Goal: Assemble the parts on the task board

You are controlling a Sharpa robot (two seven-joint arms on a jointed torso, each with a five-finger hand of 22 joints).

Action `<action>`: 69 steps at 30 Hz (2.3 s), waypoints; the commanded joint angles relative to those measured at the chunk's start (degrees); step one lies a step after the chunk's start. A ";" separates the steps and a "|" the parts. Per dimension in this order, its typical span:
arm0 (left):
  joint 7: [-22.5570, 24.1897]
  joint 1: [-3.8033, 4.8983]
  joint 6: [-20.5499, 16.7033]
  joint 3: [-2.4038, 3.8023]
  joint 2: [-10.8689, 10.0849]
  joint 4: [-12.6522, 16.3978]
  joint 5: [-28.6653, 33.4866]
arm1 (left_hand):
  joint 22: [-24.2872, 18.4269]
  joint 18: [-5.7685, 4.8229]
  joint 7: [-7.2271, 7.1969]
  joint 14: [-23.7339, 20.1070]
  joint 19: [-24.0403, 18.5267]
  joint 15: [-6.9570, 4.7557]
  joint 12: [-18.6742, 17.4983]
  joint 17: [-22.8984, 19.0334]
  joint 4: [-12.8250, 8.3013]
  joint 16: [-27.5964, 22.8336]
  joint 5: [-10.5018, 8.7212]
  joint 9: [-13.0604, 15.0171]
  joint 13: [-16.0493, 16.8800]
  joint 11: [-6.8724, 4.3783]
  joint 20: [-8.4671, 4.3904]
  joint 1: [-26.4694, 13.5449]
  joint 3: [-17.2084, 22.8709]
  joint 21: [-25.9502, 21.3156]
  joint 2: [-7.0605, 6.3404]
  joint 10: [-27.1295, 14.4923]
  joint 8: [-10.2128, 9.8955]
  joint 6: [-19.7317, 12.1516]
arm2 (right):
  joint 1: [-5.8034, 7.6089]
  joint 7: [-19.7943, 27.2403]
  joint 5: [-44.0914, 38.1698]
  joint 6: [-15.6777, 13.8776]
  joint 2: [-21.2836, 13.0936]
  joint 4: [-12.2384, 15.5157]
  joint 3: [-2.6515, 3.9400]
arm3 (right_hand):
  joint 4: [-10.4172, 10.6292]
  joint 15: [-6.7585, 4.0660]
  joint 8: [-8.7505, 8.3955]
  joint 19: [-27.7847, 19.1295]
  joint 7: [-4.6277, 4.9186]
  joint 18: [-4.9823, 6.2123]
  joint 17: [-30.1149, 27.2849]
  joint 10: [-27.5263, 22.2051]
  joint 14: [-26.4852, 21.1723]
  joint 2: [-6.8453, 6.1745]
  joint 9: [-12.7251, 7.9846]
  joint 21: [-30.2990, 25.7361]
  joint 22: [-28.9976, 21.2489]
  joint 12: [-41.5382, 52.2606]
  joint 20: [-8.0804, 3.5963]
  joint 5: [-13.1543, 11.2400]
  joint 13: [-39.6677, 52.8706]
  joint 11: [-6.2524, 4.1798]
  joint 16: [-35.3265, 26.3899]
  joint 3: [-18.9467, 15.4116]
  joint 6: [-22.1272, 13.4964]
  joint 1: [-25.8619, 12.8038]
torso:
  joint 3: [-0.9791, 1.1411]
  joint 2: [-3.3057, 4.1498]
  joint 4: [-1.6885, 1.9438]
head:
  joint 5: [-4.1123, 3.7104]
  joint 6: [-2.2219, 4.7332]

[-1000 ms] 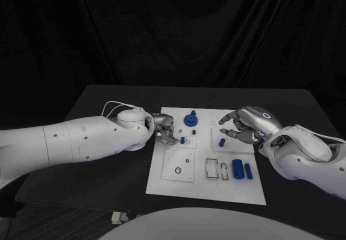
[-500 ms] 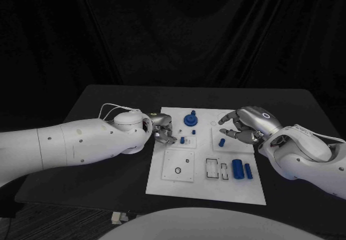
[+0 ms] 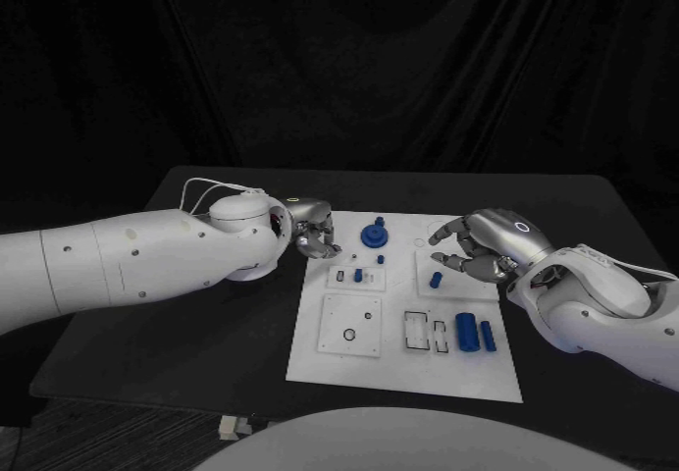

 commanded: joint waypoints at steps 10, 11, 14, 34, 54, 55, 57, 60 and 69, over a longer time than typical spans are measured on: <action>2.74 2.04 10.95 0.01 0.15 -1.16 12.26 | 11.86 1.02 0.58 6.06 1.08 0.60 -0.88 15.10 -8.41 0.15 0.78 1.19 14.49 0.53 0.72 0.33 6.87 -2.15 1.70 4.86 0.44 -1.66 | -0.13 -0.28 -0.30 0.36 0.35 -0.19 0.03 | -0.37 0.03 -0.21 -0.02 -0.07 -0.26 1.34 1.93 3.30 0.07 -0.07 -0.25 9.39 -0.27 -0.03 0.22 0.90 0.24 -0.32 -0.01 0.29 0.85 | 0.01 -0.03 0.03 | -0.21 0.00; 2.87 2.09 11.70 0.01 0.19 -1.38 12.81 | 11.85 1.03 0.63 6.06 1.05 0.64 -0.80 15.10 -8.45 0.15 0.86 1.30 14.54 0.54 0.76 0.35 6.81 -2.18 1.78 4.90 0.51 -1.74 | -0.13 -0.30 -0.30 0.38 0.34 -0.19 0.03 | -0.37 0.03 -0.21 -0.02 -0.07 -0.26 1.34 1.93 3.30 0.07 -0.07 -0.25 9.39 -0.27 -0.03 0.22 0.90 0.24 -0.32 -0.01 0.29 0.85 | 0.00 -0.01 -0.02 | -0.17 0.00; 2.56 2.26 14.17 0.02 0.35 -1.98 14.73 | 11.88 1.01 0.72 6.06 1.00 0.74 -0.39 15.10 -8.61 0.15 1.31 1.74 14.76 0.63 0.89 0.42 6.70 -2.14 2.07 5.15 0.81 -1.98 | -0.13 -0.32 -0.28 0.44 0.32 -0.20 0.03 | -0.44 0.03 -0.23 -0.06 -0.07 -0.24 1.32 1.90 3.29 0.14 -0.08 -0.38 9.36 -0.35 -0.03 0.24 0.83 0.24 -0.33 0.07 0.32 0.92 | 0.02 0.02 -0.04 | -0.17 0.00; -9.23 3.72 21.42 0.02 6.48 -8.99 29.51 | 11.81 1.10 0.97 6.06 0.86 0.86 0.13 15.10 -9.25 0.15 6.23 5.93 15.03 0.77 1.09 -2.15 7.93 -2.24 4.49 5.49 4.01 -5.12 | -0.13 -0.01 0.36 0.44 0.28 -0.15 0.03 | -0.56 0.03 -0.24 -0.04 -0.08 -0.26 1.37 1.87 3.30 0.23 -0.09 -0.32 9.38 -0.41 -0.03 0.25 0.79 0.25 -0.30 0.17 0.38 1.04 | 0.00 0.04 0.00 | -0.09 0.00; -12.29 3.53 25.23 0.00 10.10 -12.25 25.70 | 11.83 1.08 1.14 6.06 1.00 0.77 0.21 15.10 -10.32 0.15 6.79 6.39 15.08 0.79 1.01 -1.93 8.02 -2.08 4.94 5.54 4.22 -6.13 | -0.13 0.12 0.39 0.17 -0.18 0.17 0.03 | -0.58 0.03 -0.25 -0.07 -0.08 -0.24 1.39 1.85 3.30 0.23 -0.10 -0.41 9.36 -0.46 -0.03 0.25 0.75 0.25 -0.28 0.19 0.38 1.06 | 0.05 -0.05 -0.04 | -0.15 0.00; -12.32 3.51 25.24 0.00 10.21 -12.37 25.59 | 11.84 1.07 1.15 6.06 1.03 0.77 0.21 15.10 -10.37 0.15 6.85 6.41 15.08 0.79 1.01 -1.91 8.00 -2.04 4.96 5.54 4.23 -6.16 | -0.13 0.12 0.39 0.19 -0.14 0.15 0.03 | -0.58 0.03 -0.25 -0.07 -0.08 -0.24 1.39 1.85 3.30 0.23 -0.10 -0.41 9.36 -0.46 -0.03 0.25 0.75 0.25 -0.28 0.19 0.38 1.06 | 0.05 -0.06 -0.05 | -0.18 0.00; -12.36 3.49 25.36 0.00 10.42 -12.61 25.47 | 11.84 1.07 1.18 6.06 1.06 0.76 0.21 15.10 -10.57 0.15 7.15 6.46 15.08 0.80 0.99 -1.83 7.93 -2.03 5.05 5.54 4.27 -6.26 | -0.13 0.13 0.39 0.18 -0.10 0.14 0.03 | -0.58 0.03 -0.25 -0.07 -0.08 -0.24 1.39 1.85 3.30 0.23 -0.10 -0.41 9.36 -0.46 -0.03 0.25 0.75 0.25 -0.28 0.19 0.38 1.06 | 0.05 -0.04 -0.05 | -0.17 0.00; -12.41 3.42 25.53 0.00 10.74 -12.97 25.35 | 11.84 1.07 1.22 6.06 1.08 0.75 0.21 15.10 -10.67 0.15 7.28 6.46 15.08 0.80 0.98 -1.76 7.89 -2.02 5.15 5.54 4.24 -6.39 | -0.13 0.14 0.39 0.18 -0.05 0.14 0.03 | -0.58 0.03 -0.25 -0.07 -0.08 -0.24 1.39 1.85 3.30 0.23 -0.10 -0.41 9.36 -0.46 -0.03 0.25 0.75 0.25 -0.28 0.19 0.38 1.06 | 0.01 0.05 0.00 | -0.19 0.00; -12.45 3.04 25.64 0.00 11.38 -13.81 25.25 | 11.83 1.07 1.26 6.06 1.09 0.76 0.21 15.10 -10.71 0.15 7.48 6.47 15.08 0.83 0.98 -1.76 7.74 -2.03 5.24 5.54 4.23 -6.48 | -0.13 0.14 0.39 0.21 -0.02 0.15 0.03 | -0.69 0.03 -0.30 -0.09 -0.04 -0.23 1.34 1.86 3.29 0.14 -0.14 -0.48 9.35 -0.40 -0.02 0.23 0.82 0.26 -0.32 0.20 0.39 1.08 | 0.01 0.08 0.04 | -0.41 0.00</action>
